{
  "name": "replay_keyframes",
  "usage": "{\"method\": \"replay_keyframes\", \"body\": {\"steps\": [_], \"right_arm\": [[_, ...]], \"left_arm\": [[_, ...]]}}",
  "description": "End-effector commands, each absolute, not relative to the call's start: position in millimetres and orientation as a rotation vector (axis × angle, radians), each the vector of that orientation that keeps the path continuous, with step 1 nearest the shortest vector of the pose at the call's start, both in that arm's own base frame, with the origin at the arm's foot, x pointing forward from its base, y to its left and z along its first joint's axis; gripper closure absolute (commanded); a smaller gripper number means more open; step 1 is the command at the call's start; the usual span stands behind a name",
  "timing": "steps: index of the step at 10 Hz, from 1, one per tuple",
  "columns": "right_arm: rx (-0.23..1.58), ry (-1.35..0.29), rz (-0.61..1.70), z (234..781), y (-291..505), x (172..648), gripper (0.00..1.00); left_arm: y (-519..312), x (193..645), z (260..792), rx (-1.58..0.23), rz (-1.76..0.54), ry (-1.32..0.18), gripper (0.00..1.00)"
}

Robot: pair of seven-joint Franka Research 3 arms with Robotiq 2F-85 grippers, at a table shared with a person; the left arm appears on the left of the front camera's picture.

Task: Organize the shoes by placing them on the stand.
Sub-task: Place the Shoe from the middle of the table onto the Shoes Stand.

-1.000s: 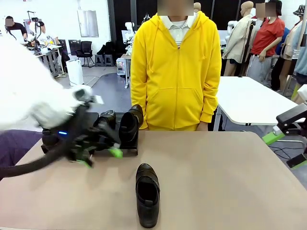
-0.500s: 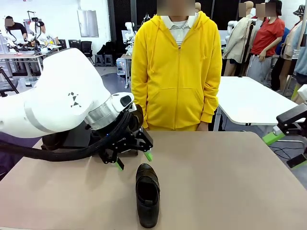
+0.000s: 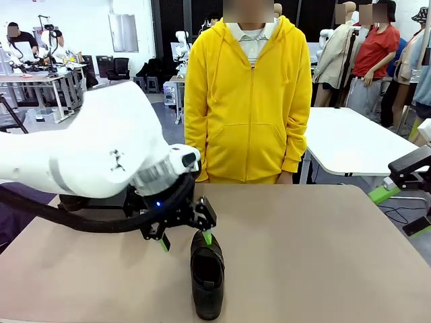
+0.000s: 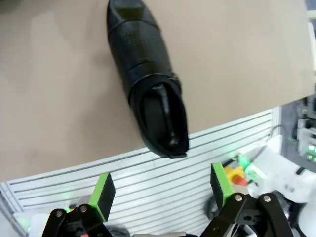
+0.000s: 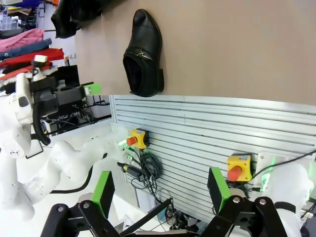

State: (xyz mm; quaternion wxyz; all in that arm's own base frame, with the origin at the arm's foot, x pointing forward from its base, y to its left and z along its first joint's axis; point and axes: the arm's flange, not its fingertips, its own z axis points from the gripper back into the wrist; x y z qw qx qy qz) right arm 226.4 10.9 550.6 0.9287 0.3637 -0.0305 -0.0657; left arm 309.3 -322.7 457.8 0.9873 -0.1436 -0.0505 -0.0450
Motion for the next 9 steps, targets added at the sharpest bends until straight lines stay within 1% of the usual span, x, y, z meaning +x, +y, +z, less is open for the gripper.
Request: {"method": "replay_keyframes", "body": {"steps": [1,5,7,9], "right_arm": [[0.775,-0.073,-0.112,553.4,11.3,227.8,0.00],[0.775,-0.073,-0.112,553.4,11.3,227.8,0.00],[0.775,-0.073,-0.112,553.4,11.3,227.8,0.00],[0.775,-0.073,-0.112,553.4,11.3,227.8,0.00]], "left_arm": [[-344.8,316.7,443.4,-0.205,-0.137,-0.094,0.00],[-361.0,322.5,404.2,-0.081,-0.080,-0.074,0.00],[-367.5,322.4,393.2,-0.081,-0.086,-0.066,0.00],[-372.4,327.7,376.0,-0.033,-0.041,-0.078,0.00]]}}
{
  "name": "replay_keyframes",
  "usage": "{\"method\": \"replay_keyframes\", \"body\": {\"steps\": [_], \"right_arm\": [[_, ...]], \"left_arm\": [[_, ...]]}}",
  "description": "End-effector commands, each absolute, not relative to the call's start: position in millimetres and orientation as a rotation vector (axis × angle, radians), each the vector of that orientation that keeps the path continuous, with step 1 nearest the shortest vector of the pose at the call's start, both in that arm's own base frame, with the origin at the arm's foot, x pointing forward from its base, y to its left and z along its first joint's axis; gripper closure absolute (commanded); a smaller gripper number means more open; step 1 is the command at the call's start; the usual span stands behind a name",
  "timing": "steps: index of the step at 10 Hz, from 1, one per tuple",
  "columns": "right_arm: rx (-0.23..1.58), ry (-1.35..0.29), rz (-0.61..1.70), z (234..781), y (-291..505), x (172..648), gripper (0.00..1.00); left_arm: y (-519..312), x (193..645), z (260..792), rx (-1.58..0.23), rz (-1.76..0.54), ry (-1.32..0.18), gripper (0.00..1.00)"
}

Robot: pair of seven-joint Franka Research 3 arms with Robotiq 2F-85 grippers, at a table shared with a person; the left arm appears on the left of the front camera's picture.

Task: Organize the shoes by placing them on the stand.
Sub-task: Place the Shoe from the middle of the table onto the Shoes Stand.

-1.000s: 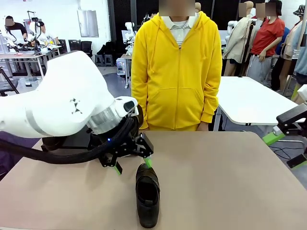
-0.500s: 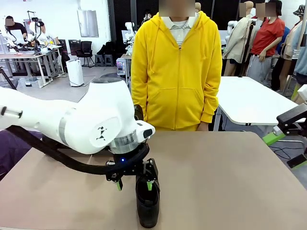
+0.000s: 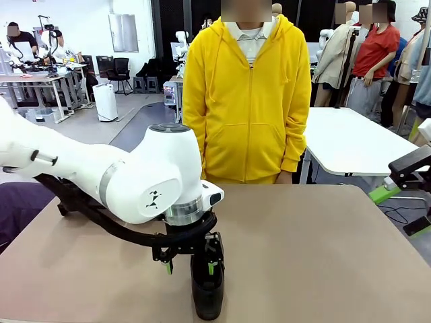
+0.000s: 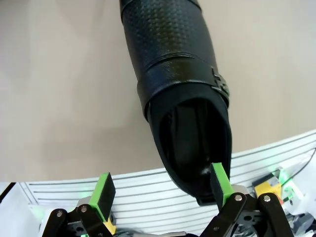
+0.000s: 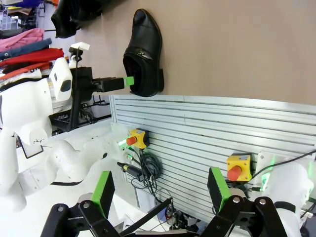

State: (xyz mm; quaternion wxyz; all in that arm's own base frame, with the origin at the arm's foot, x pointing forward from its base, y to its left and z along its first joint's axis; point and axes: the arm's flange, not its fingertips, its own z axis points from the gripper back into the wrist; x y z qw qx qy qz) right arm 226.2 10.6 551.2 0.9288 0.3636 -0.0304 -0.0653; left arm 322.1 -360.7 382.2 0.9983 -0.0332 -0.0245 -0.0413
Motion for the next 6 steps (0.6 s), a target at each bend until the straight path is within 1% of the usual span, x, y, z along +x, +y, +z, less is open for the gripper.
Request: {"method": "replay_keyframes", "body": {"steps": [1,3,4,5,6], "right_arm": [[0.775,-0.073,-0.112,553.4,11.3,227.8,0.00],[0.775,-0.073,-0.112,553.4,11.3,227.8,0.00],[0.775,-0.073,-0.112,553.4,11.3,227.8,0.00],[0.775,-0.073,-0.112,553.4,11.3,227.8,0.00],[0.775,-0.073,-0.112,553.4,11.3,227.8,0.00]], "left_arm": [[-373.4,330.3,367.9,0.001,-0.021,-0.083,0.00],[-375.2,332.3,361.1,0.014,-0.030,-0.070,0.00],[-375.6,335.1,358.9,0.014,-0.020,-0.059,0.14],[-378.0,333.8,356.5,0.020,-0.026,-0.071,0.73],[-379.0,334.7,355.5,0.034,-0.016,-0.078,1.00]]}}
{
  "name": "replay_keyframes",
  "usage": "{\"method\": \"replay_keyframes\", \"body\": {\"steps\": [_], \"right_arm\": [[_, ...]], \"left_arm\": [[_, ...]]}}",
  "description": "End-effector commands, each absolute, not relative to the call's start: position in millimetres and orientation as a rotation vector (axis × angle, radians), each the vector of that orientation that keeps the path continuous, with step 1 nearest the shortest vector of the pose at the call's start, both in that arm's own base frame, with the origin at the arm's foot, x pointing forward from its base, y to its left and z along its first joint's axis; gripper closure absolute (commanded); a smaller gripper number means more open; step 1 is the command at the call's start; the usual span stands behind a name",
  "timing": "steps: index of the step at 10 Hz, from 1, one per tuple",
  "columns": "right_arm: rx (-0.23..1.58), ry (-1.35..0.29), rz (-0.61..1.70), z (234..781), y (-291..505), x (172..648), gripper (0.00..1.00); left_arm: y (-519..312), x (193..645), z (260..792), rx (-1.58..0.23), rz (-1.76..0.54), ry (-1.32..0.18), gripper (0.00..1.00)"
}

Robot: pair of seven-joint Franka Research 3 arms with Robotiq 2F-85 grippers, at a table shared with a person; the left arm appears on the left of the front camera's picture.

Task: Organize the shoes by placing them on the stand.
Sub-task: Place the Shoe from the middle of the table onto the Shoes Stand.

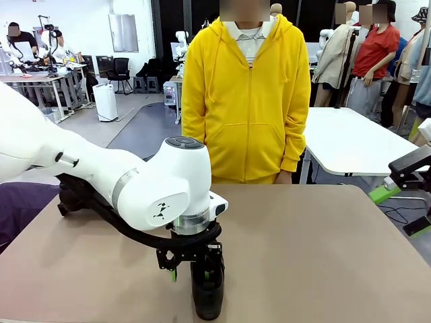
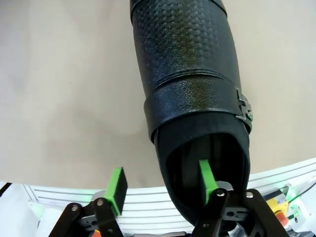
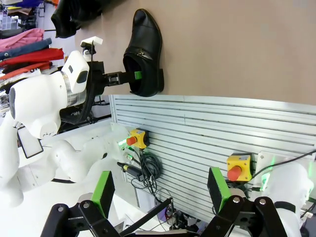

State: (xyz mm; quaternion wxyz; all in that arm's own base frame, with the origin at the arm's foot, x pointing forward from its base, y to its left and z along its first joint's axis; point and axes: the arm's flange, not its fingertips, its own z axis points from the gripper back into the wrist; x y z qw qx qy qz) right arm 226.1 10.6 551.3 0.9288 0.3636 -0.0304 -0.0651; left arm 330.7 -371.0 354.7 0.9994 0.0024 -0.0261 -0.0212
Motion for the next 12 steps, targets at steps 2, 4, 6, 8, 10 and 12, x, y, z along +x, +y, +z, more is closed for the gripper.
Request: {"method": "replay_keyframes", "body": {"steps": [2,4,6,8,10,12], "right_arm": [[0.775,-0.073,-0.112,553.4,11.3,227.8,0.00],[0.775,-0.073,-0.112,553.4,11.3,227.8,0.00],[0.775,-0.073,-0.112,553.4,11.3,227.8,0.00],[0.775,-0.073,-0.112,553.4,11.3,227.8,0.00],[0.775,-0.073,-0.112,553.4,11.3,227.8,0.00],[0.775,-0.073,-0.112,553.4,11.3,227.8,0.00]], "left_arm": [[-380.3,335.1,353.6,0.040,-0.019,-0.098,1.00],[-381.9,336.3,352.1,0.035,-0.030,-0.097,1.00],[-382.9,340.7,350.3,0.036,-0.032,-0.088,1.00],[-383.7,341.5,347.4,0.037,-0.039,-0.095,1.00],[-380.4,339.8,348.3,0.003,-0.056,-0.084,1.00],[-375.9,344.3,378.7,-0.038,-0.142,-0.078,1.00]]}}
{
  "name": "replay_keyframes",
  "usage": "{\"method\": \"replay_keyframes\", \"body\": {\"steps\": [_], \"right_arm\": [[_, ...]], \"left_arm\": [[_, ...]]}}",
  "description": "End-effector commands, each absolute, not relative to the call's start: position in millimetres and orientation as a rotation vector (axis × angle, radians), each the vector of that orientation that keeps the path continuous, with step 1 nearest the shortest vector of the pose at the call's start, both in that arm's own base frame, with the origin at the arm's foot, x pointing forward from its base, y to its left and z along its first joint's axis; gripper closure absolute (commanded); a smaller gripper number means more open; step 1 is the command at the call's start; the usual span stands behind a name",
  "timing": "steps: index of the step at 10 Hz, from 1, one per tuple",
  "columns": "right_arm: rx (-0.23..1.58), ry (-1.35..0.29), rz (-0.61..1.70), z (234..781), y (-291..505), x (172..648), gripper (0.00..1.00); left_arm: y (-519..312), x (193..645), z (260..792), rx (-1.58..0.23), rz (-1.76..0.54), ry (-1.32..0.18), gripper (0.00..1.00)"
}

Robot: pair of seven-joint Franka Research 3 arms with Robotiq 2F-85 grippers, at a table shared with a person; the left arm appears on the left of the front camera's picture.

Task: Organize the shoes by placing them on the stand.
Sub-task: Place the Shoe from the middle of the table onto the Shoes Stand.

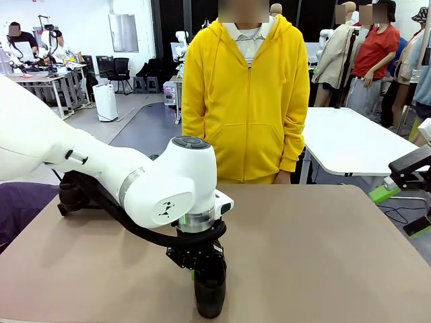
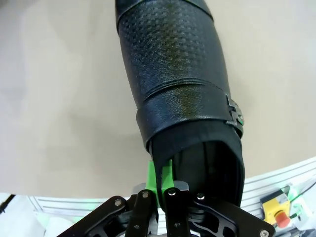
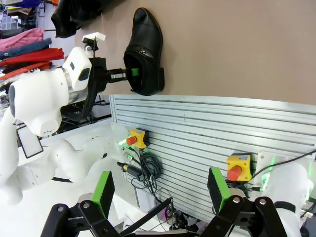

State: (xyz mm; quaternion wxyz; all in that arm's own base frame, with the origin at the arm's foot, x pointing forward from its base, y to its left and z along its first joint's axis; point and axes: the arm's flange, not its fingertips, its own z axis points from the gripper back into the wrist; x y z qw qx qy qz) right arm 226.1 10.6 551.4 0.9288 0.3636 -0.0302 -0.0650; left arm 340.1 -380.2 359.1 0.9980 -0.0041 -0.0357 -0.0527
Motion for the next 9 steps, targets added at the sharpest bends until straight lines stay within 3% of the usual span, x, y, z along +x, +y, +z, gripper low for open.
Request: {"method": "replay_keyframes", "body": {"steps": [1,4,8,9], "right_arm": [[0.775,-0.073,-0.112,553.4,11.3,227.8,0.00],[0.775,-0.073,-0.112,553.4,11.3,227.8,0.00],[0.775,-0.073,-0.112,553.4,11.3,227.8,0.00],[0.775,-0.073,-0.112,553.4,11.3,227.8,0.00]], "left_arm": [[-370.8,343.1,408.2,-0.052,-0.177,-0.136,1.00],[-329.0,307.7,503.0,-0.122,-0.496,-0.343,1.00],[-232.1,267.4,541.6,-0.204,-0.567,-0.483,1.00],[-224.1,263.3,542.1,-0.281,-0.440,-0.416,1.00]]}}
